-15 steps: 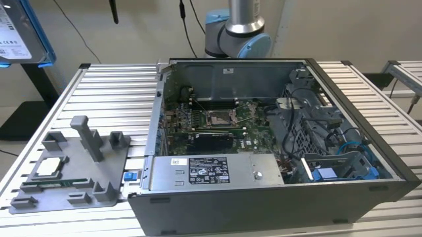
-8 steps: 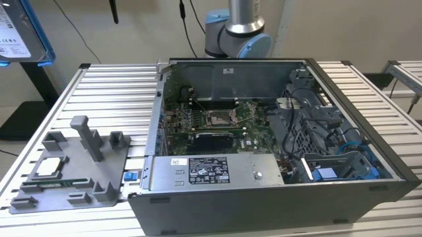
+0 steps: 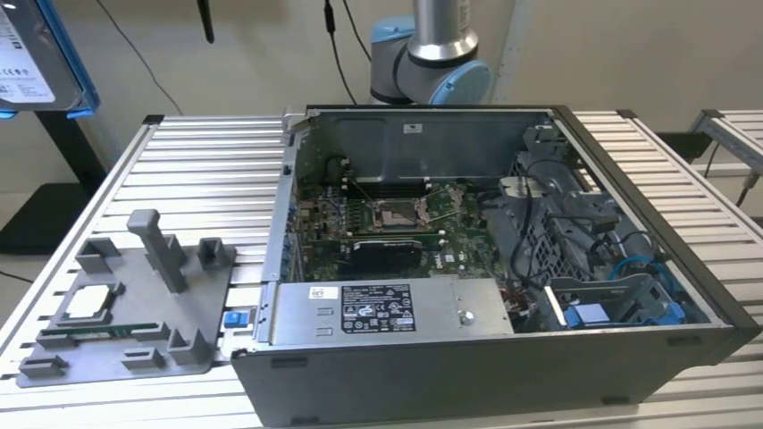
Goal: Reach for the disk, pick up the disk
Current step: 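Pick up the disk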
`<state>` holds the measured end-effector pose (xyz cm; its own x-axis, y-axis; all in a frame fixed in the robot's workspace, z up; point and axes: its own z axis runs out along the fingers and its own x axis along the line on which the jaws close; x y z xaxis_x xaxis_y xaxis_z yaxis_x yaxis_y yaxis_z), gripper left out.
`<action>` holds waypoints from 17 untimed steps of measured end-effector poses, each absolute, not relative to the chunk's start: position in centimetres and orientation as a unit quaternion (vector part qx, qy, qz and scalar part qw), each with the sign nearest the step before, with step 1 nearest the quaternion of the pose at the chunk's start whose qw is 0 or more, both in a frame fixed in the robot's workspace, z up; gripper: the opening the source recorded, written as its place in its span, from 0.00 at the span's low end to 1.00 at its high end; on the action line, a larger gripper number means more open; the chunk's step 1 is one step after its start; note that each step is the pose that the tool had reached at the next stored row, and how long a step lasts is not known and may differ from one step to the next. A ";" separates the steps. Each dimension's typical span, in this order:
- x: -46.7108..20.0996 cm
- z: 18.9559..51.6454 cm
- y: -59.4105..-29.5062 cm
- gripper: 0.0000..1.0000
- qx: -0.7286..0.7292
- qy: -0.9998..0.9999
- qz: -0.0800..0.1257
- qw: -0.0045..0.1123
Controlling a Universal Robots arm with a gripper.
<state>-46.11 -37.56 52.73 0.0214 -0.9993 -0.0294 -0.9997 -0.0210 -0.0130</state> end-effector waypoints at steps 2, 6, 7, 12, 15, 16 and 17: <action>-46.1 52.8 -37.6 0.00 -0.714 0.699 0.006 0.015; -46.1 53.0 -37.6 0.00 -0.714 0.699 0.006 0.015; -46.1 53.1 -37.6 0.00 -0.714 0.699 0.006 0.015; -46.1 53.7 -37.6 0.00 -0.714 0.699 0.006 0.015; -46.1 54.0 -37.6 0.00 -0.714 0.699 0.006 0.015; -46.1 54.1 -37.6 0.00 -0.714 0.699 0.006 0.015; -46.1 54.1 -37.6 0.00 -0.714 0.699 0.006 0.015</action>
<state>-46.11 -37.56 54.14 0.0214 -0.9993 -0.0294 -0.9997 -0.0211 -0.0130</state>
